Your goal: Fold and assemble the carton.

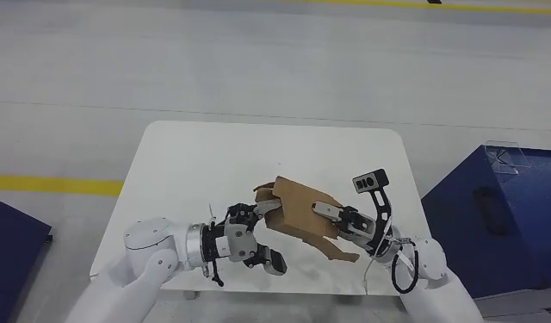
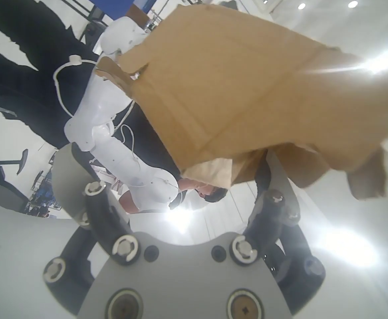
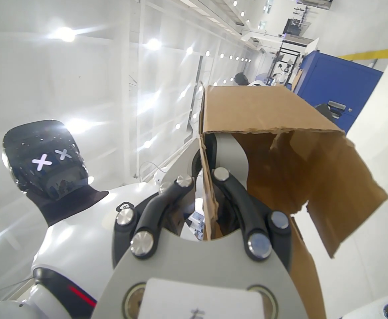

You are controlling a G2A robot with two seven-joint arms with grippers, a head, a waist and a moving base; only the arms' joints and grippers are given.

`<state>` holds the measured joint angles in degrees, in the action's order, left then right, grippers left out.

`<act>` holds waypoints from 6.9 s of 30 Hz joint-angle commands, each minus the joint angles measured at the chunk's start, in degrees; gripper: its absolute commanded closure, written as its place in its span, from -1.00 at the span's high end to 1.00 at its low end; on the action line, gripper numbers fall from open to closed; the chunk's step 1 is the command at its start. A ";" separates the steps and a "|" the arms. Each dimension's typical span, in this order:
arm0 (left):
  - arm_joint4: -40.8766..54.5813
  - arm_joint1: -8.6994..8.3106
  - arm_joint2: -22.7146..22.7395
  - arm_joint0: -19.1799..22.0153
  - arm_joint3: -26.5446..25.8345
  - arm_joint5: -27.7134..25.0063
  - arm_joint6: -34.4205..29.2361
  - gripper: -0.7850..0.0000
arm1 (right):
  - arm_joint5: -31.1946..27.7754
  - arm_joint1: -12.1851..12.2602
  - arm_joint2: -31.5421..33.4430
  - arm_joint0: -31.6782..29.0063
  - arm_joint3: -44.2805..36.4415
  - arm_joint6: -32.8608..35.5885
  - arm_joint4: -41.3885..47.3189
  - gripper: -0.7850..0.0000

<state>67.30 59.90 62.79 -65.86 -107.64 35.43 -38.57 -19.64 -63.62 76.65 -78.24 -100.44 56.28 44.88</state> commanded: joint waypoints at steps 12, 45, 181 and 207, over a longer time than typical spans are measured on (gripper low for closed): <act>4.78 -0.77 10.13 -8.42 -1.22 -13.16 -8.55 1.00 | -5.74 -1.19 -1.66 2.89 6.23 5.46 13.38 -1.00; -22.72 -2.76 13.70 -9.67 -10.12 -4.98 1.72 1.00 | -0.99 -8.34 -14.24 9.89 20.40 20.53 41.29 -1.00; -30.80 -3.59 10.65 -15.84 -24.91 -1.20 9.42 1.00 | -0.03 -9.83 -2.68 6.75 15.34 28.33 7.07 -1.00; -29.50 -2.90 7.23 -12.36 -22.51 5.29 13.45 1.00 | 1.60 -9.61 -1.92 7.45 14.58 29.97 6.54 -1.00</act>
<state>37.72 56.95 70.39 -78.62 -130.32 40.55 -25.02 -18.17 -73.23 74.73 -70.78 -85.83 86.13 51.32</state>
